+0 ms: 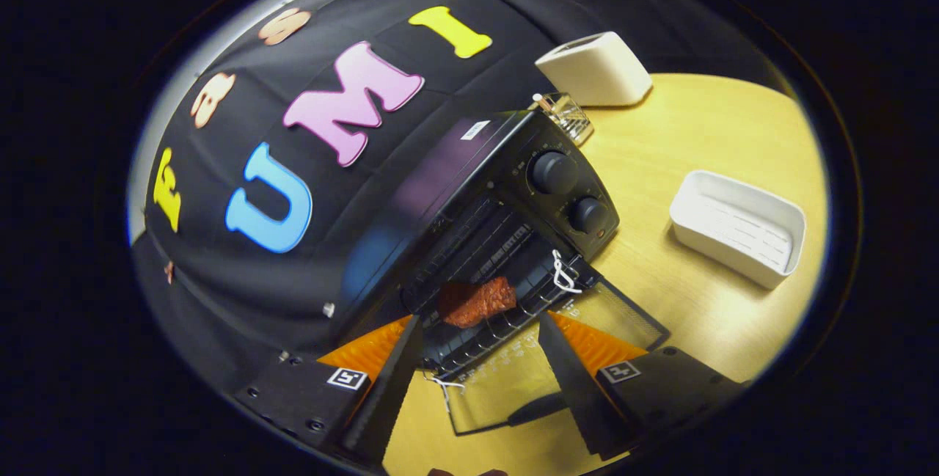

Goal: Open the toaster oven, put the food inside, and close the toaster oven door.

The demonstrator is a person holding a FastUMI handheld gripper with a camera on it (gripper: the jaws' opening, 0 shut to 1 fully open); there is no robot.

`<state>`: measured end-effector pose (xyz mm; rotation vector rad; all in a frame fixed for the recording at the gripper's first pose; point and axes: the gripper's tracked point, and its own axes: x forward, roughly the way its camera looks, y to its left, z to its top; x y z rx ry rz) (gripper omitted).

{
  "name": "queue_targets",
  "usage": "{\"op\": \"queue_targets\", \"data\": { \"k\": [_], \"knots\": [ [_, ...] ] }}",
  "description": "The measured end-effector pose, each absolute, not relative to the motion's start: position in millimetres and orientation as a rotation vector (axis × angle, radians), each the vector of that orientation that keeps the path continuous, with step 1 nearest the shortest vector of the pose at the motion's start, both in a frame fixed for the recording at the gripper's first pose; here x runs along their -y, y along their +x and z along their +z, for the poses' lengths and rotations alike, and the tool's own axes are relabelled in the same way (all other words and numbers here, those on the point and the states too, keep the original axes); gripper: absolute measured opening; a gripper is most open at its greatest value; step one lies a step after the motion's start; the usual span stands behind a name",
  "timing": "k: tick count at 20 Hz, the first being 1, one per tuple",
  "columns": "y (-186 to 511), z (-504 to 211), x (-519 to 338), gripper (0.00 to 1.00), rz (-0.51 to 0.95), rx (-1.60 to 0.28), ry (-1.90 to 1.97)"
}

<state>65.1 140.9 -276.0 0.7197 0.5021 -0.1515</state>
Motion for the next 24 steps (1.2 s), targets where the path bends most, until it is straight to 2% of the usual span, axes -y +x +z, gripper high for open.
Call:
{"op": "queue_targets", "data": {
  "k": [8, 17, 24],
  "knots": [
    [-9.2, -292.9, -169.9, 0.99, -0.076, -0.601, 0.226],
    [-56.0, -355.7, -191.2, 0.99, -0.062, -0.771, 0.114],
    [-47.9, -396.7, -196.4, 1.00, -0.032, -0.854, 0.023]
  ]
}}
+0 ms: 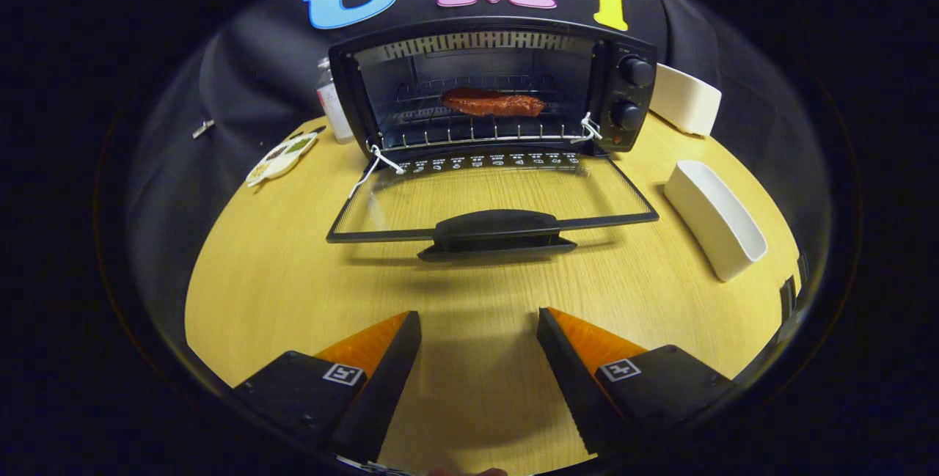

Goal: Open the toaster oven, put the food inside, and close the toaster oven door.

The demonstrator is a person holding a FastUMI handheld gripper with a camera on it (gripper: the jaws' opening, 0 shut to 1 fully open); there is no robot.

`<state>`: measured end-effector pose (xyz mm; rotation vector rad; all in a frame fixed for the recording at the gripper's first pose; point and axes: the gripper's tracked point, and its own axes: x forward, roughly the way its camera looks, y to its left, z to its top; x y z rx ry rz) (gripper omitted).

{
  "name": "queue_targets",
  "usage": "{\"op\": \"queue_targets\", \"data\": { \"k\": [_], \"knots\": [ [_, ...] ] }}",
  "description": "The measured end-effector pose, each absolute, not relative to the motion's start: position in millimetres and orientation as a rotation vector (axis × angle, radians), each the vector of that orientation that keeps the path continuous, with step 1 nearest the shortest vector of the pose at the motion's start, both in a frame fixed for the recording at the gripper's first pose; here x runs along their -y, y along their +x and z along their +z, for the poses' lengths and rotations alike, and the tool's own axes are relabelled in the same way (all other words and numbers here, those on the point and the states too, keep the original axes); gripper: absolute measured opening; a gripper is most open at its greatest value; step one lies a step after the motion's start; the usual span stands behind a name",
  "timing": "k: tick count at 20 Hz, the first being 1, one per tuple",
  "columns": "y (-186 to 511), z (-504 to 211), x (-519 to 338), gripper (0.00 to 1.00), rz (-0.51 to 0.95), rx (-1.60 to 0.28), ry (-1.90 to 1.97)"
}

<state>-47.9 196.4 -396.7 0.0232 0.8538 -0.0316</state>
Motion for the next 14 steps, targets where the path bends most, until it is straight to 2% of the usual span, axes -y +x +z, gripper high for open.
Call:
{"op": "queue_targets", "data": {
  "k": [8, 14],
  "knots": [
    [-7.7, -402.6, -183.1, 1.00, -0.030, -0.891, -0.014],
    [-10.5, -394.3, -183.5, 0.98, -0.013, -0.883, 0.008]
  ]
}}
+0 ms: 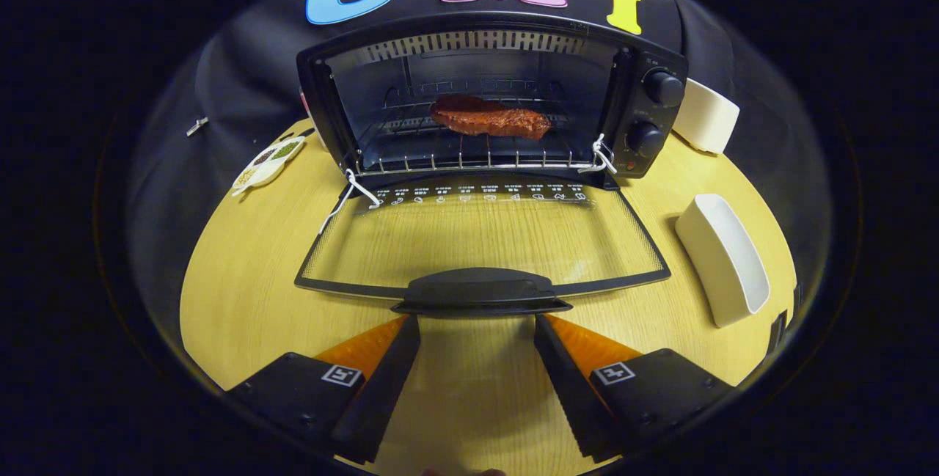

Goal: Open the toaster oven, put the food inside, and close the toaster oven door.

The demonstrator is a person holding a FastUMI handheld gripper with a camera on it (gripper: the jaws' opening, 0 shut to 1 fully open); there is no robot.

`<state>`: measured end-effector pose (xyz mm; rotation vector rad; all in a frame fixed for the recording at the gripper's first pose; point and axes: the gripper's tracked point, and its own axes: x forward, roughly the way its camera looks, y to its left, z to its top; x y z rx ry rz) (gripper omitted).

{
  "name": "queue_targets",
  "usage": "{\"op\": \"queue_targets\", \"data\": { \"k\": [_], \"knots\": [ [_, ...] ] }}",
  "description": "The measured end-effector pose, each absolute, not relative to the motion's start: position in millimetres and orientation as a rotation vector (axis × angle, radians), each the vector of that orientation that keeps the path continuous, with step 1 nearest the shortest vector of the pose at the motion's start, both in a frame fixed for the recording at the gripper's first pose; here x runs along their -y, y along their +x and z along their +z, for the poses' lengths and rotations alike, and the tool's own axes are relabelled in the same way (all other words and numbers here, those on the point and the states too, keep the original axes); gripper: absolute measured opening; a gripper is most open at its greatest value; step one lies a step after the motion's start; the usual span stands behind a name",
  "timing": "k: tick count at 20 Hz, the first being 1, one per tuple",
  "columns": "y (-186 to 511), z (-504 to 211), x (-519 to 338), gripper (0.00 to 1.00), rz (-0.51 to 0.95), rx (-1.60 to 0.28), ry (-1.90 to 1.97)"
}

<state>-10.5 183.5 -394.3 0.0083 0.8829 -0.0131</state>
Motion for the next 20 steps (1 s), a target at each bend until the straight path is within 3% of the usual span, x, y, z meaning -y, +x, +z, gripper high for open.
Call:
{"op": "queue_targets", "data": {
  "k": [12, 20],
  "knots": [
    [-15.3, -330.2, -185.3, 0.98, -0.026, -0.737, 0.016],
    [21.6, -271.7, -188.3, 0.98, -0.025, -0.588, 0.027]
  ]
}}
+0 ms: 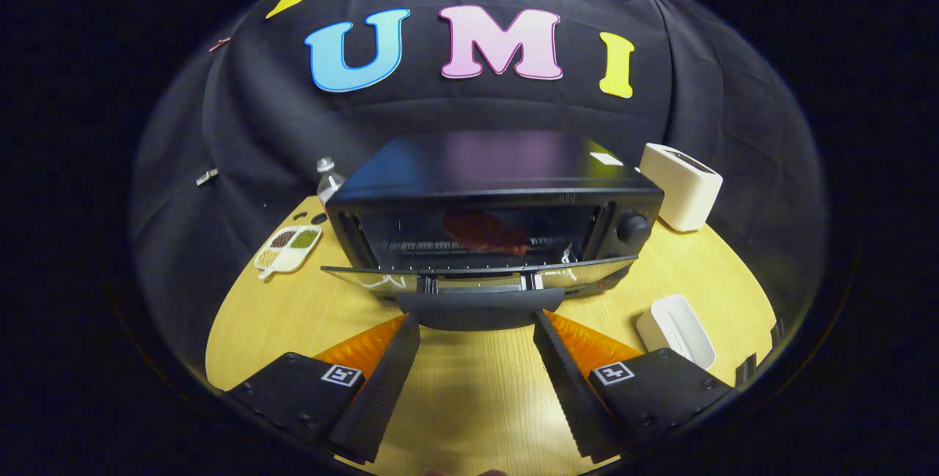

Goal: Open the toaster oven, put the food inside, and close the toaster oven door.

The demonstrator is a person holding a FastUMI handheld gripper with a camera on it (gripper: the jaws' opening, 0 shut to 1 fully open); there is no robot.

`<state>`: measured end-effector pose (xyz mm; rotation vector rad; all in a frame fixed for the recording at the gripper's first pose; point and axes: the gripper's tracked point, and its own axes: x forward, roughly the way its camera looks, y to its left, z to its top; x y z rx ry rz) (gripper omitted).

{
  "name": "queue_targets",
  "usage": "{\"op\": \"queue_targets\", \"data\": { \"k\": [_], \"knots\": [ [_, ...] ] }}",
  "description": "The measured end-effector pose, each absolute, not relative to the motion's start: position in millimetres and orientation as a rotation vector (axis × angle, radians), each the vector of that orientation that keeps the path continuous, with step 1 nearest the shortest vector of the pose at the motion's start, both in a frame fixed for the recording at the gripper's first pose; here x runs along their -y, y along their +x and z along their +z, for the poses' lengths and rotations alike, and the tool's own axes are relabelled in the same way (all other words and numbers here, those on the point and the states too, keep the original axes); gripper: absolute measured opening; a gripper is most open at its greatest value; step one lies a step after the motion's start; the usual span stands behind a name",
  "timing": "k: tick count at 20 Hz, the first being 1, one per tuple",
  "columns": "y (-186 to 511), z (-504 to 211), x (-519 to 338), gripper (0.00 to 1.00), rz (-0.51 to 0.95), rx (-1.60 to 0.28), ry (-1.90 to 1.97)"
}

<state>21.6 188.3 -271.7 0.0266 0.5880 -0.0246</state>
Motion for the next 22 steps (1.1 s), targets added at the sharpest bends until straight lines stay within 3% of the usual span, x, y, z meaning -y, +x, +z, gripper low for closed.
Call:
{"op": "queue_targets", "data": {
  "k": [9, 22],
  "knots": [
    [62.3, -214.5, -152.9, 0.98, -0.023, -0.476, 0.029],
    [31.0, -107.4, -60.5, 0.98, 0.029, -0.338, -0.076]
  ]
}}
